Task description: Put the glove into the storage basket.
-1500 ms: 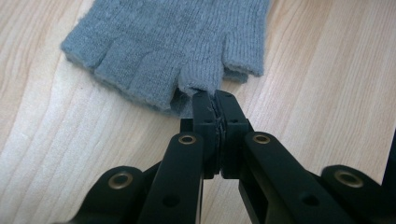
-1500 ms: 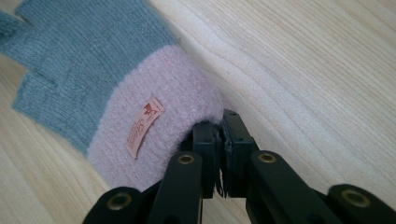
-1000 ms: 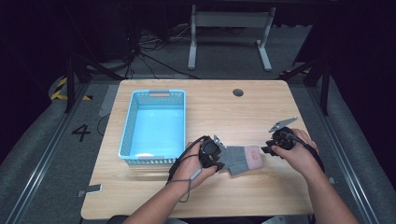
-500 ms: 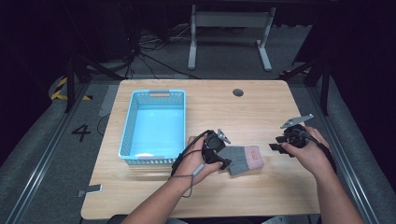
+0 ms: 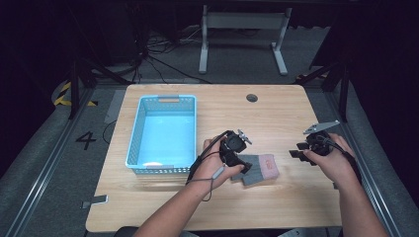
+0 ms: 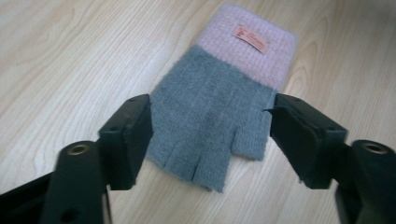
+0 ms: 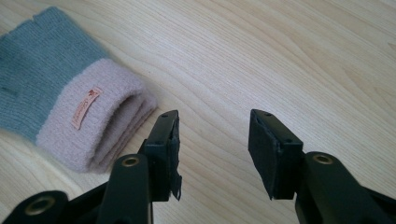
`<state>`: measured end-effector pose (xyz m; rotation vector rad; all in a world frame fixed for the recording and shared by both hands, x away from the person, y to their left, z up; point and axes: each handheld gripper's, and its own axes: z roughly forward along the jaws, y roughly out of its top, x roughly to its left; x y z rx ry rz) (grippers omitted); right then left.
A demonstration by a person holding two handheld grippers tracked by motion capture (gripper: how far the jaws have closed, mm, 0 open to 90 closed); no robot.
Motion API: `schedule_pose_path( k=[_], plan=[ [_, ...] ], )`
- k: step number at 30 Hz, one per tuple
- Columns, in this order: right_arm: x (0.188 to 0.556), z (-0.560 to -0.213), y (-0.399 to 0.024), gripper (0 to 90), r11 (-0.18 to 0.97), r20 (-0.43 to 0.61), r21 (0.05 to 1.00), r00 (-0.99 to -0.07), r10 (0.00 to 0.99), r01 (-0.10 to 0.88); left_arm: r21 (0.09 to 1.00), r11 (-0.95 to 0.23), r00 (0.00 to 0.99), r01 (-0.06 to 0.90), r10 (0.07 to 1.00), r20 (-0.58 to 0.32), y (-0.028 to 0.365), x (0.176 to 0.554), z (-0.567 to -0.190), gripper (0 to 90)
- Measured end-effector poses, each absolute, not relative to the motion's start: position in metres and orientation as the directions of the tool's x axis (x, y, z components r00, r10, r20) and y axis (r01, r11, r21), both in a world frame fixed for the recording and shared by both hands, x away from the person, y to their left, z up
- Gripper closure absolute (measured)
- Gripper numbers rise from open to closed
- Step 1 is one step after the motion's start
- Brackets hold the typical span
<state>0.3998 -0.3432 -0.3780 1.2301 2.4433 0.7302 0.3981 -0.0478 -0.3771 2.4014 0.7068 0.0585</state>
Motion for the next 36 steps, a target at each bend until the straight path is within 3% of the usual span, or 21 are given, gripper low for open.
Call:
schedule_pose_path(
  k=[3,13,36],
  plan=[
    [0.399,-0.378,-0.345,54.1,0.496,-0.042,0.569,-0.579,0.814,0.656,0.589,-0.637,0.846,0.497,0.508,-0.165,-0.05,0.403,-0.379,29.9],
    [0.397,-0.378,-0.344,53.0,0.495,-0.04,0.577,-0.583,0.811,0.65,0.563,-0.704,0.882,0.432,0.46,-0.102,-0.071,0.406,-0.399,26.9],
    [0.388,-0.377,-0.351,48.7,0.464,0.01,0.605,-0.589,0.808,0.647,0.492,-0.759,0.888,0.426,0.455,-0.067,-0.096,0.418,-0.438,15.2]
  ],
)
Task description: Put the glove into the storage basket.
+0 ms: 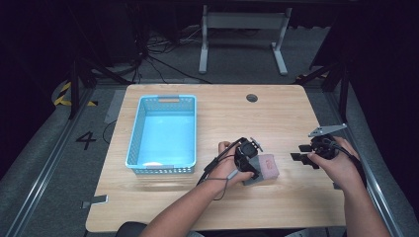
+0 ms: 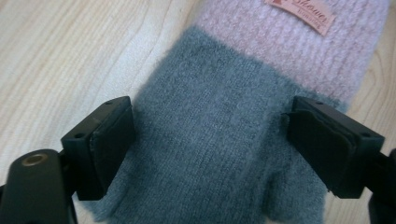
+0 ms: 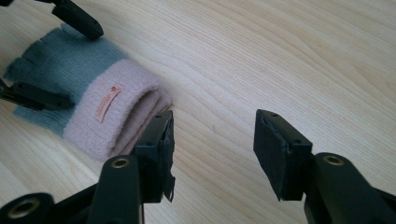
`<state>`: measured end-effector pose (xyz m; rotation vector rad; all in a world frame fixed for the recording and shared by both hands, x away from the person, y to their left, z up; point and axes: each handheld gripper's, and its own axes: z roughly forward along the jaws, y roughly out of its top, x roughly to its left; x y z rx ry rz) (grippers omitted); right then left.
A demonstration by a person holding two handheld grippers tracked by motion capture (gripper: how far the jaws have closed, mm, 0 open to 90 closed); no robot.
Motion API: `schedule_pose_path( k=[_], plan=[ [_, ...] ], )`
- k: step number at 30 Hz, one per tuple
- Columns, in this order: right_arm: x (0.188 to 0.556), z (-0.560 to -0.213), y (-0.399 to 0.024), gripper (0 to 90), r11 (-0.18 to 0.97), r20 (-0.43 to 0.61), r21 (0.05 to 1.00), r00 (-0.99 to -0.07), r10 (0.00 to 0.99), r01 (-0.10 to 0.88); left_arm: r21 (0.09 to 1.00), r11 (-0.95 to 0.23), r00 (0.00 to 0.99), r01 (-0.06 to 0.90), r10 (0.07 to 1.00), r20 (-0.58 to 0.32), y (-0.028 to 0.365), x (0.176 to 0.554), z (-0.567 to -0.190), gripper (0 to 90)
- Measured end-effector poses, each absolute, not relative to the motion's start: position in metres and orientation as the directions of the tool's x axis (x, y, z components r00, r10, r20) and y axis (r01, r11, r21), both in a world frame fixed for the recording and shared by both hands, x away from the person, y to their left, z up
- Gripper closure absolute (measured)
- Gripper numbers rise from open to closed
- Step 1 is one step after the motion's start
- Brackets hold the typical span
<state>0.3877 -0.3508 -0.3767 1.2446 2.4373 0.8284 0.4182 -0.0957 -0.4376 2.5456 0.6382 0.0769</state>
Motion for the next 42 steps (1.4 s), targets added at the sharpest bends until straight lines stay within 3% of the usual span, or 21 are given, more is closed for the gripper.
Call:
schedule_pose_path(
  k=[15,22,23,25,28,36,42],
  plan=[
    [0.386,-0.378,-0.354,47.4,0.44,0.033,0.609,-0.575,0.817,0.66,0.472,-0.769,0.879,0.431,0.477,-0.026,-0.101,0.414,-0.44,13.5],
    [0.386,-0.379,-0.355,47.1,0.433,0.04,0.611,-0.572,0.819,0.663,0.461,-0.784,0.887,0.415,0.462,-0.014,-0.102,0.411,-0.437,25.7],
    [0.386,-0.379,-0.355,47.1,0.433,0.04,0.611,-0.572,0.819,0.663,0.463,-0.791,0.895,0.4,0.446,-0.011,-0.101,0.41,-0.436,29.5],
    [0.386,-0.379,-0.356,47.1,0.433,0.04,0.614,-0.573,0.818,0.66,0.467,-0.801,0.908,0.375,0.418,-0.011,-0.101,0.408,-0.434,46.4],
    [0.386,-0.379,-0.356,47.1,0.431,0.041,0.615,-0.573,0.819,0.66,0.463,-0.808,0.914,0.364,0.406,-0.011,-0.102,0.406,-0.433,58.1],
    [0.387,-0.379,-0.356,47.1,0.427,0.043,0.615,-0.569,0.821,0.663,0.477,-0.806,0.924,0.35,0.382,-0.032,-0.101,0.406,-0.431,67.9],
    [0.388,-0.378,-0.358,47.1,0.426,0.04,0.619,-0.568,0.822,0.66,0.478,-0.811,0.93,0.338,0.365,-0.038,-0.096,0.404,-0.418,68.5]
  ],
)
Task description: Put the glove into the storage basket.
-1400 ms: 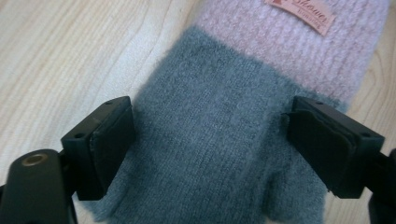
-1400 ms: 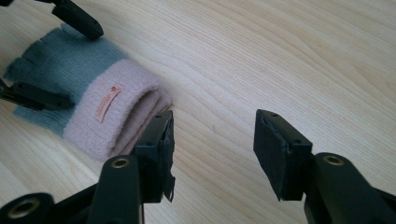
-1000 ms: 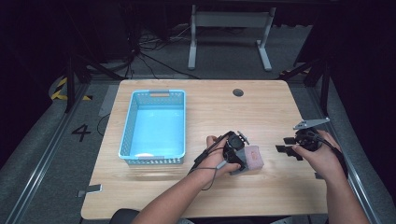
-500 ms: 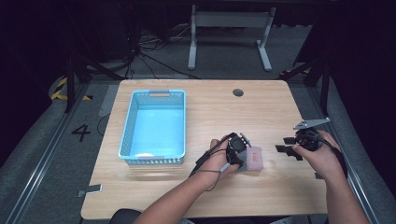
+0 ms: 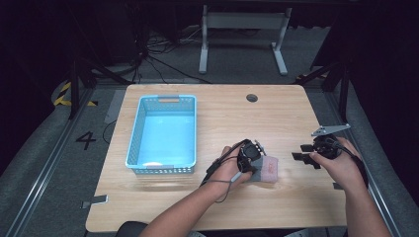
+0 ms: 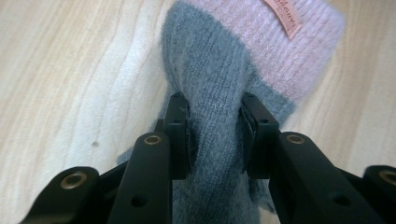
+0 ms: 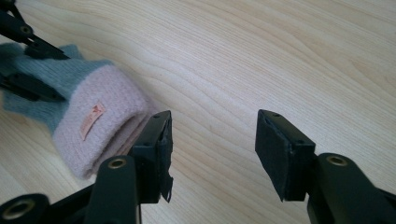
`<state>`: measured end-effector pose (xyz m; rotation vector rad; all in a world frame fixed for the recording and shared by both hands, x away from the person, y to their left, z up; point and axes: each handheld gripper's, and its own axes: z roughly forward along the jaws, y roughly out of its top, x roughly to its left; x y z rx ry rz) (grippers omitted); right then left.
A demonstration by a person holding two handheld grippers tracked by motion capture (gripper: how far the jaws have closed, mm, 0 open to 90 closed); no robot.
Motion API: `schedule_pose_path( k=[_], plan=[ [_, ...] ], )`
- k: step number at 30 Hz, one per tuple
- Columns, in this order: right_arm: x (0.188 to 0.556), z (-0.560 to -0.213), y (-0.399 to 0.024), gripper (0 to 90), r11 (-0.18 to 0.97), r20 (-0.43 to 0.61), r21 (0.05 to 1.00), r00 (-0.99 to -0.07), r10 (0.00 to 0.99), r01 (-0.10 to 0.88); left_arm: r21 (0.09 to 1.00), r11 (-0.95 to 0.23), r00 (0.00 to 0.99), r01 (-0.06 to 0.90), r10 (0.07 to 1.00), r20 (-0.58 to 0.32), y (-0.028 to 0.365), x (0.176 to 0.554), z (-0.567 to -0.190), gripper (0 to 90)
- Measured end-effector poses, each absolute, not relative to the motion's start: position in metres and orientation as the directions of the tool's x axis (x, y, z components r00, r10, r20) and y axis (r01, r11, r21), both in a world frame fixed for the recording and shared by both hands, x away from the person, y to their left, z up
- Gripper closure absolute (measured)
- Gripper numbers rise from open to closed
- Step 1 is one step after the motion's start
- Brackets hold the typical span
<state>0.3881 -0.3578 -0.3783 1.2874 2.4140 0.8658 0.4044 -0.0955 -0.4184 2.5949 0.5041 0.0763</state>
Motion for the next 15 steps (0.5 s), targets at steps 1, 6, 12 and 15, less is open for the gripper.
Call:
schedule_pose_path(
  k=[1,6,12,15],
  plan=[
    [0.388,-0.378,-0.358,47.2,0.424,0.044,0.618,-0.568,0.822,0.662,0.48,-0.81,0.93,0.337,0.366,-0.036,-0.093,0.404,-0.414,68.5],
    [0.391,-0.377,-0.357,47.1,0.426,0.039,0.626,-0.572,0.819,0.653,0.505,-0.796,0.929,0.334,0.369,-0.033,-0.08,0.402,-0.397,68.5],
    [0.396,-0.376,-0.353,47.1,0.432,0.042,0.626,-0.581,0.813,0.65,0.524,-0.778,0.924,0.346,0.381,-0.046,-0.066,0.401,-0.384,68.4],
    [0.4,-0.376,-0.349,47.0,0.439,0.046,0.622,-0.59,0.806,0.649,0.529,-0.772,0.921,0.354,0.387,-0.052,-0.057,0.4,-0.378,68.4]
  ],
)
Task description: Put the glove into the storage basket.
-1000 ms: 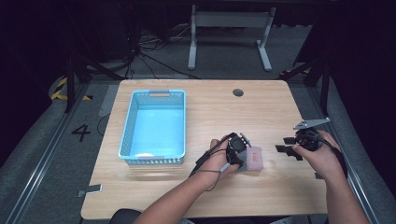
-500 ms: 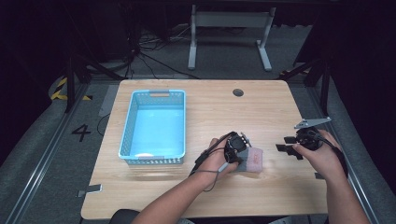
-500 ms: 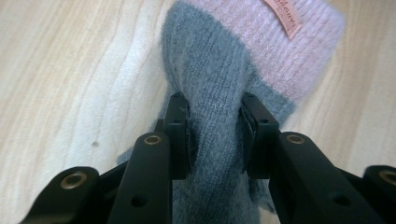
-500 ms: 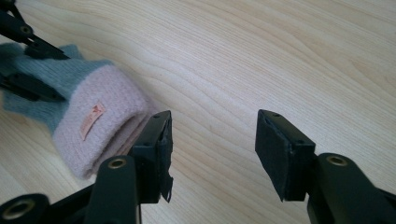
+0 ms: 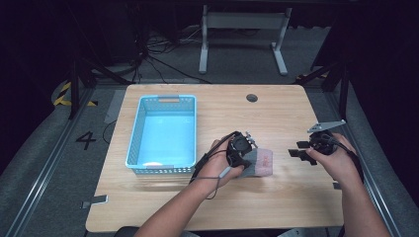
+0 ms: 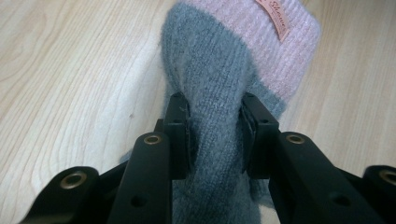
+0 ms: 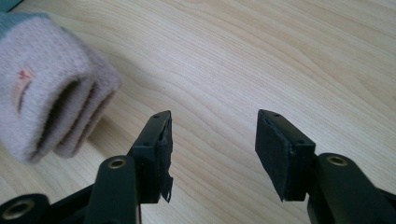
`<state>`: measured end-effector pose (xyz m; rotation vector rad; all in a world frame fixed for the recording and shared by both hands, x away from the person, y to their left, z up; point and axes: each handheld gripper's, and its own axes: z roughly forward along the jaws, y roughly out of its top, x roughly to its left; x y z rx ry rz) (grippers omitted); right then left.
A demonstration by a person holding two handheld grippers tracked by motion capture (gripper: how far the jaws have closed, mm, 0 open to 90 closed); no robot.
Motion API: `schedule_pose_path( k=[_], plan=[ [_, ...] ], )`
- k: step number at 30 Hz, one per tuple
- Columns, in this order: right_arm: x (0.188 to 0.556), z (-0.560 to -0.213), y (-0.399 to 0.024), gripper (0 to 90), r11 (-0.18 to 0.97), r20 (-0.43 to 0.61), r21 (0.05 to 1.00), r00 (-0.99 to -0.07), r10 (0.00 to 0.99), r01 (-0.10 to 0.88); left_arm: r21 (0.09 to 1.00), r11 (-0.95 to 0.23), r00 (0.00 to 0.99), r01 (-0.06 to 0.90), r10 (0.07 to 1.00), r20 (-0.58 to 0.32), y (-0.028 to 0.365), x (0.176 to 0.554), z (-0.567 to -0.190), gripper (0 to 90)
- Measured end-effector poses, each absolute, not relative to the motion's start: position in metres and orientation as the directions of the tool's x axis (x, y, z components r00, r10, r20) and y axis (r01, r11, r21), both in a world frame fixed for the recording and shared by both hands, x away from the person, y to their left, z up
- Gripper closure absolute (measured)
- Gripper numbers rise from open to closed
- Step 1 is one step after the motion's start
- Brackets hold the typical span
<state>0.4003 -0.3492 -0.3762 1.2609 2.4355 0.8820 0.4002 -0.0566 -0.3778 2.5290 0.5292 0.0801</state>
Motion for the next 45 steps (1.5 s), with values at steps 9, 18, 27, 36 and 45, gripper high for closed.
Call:
schedule_pose_path(
  k=[9,18,27,36,45],
  plan=[
    [0.411,-0.376,-0.34,46.9,0.454,0.046,0.623,-0.61,0.791,0.637,0.561,-0.732,0.899,0.387,0.435,-0.053,-0.024,0.402,-0.359,68.3],
    [0.423,-0.375,-0.329,46.7,0.47,0.056,0.624,-0.635,0.77,0.624,0.584,-0.701,0.882,0.41,0.468,-0.056,0.001,0.401,-0.344,68.2],
    [0.43,-0.376,-0.324,46.7,0.48,0.059,0.621,-0.648,0.76,0.619,0.609,-0.666,0.855,0.432,0.517,-0.042,0.035,0.409,-0.325,68.2],
    [0.429,-0.377,-0.324,46.4,0.477,0.064,0.619,-0.646,0.761,0.624,0.616,-0.65,0.836,0.445,0.549,-0.025,0.069,0.422,-0.313,68.1],
    [0.425,-0.379,-0.327,46.1,0.47,0.066,0.616,-0.636,0.769,0.632,0.638,-0.624,0.825,0.451,0.564,-0.032,0.086,0.429,-0.312,67.9]
  ],
)
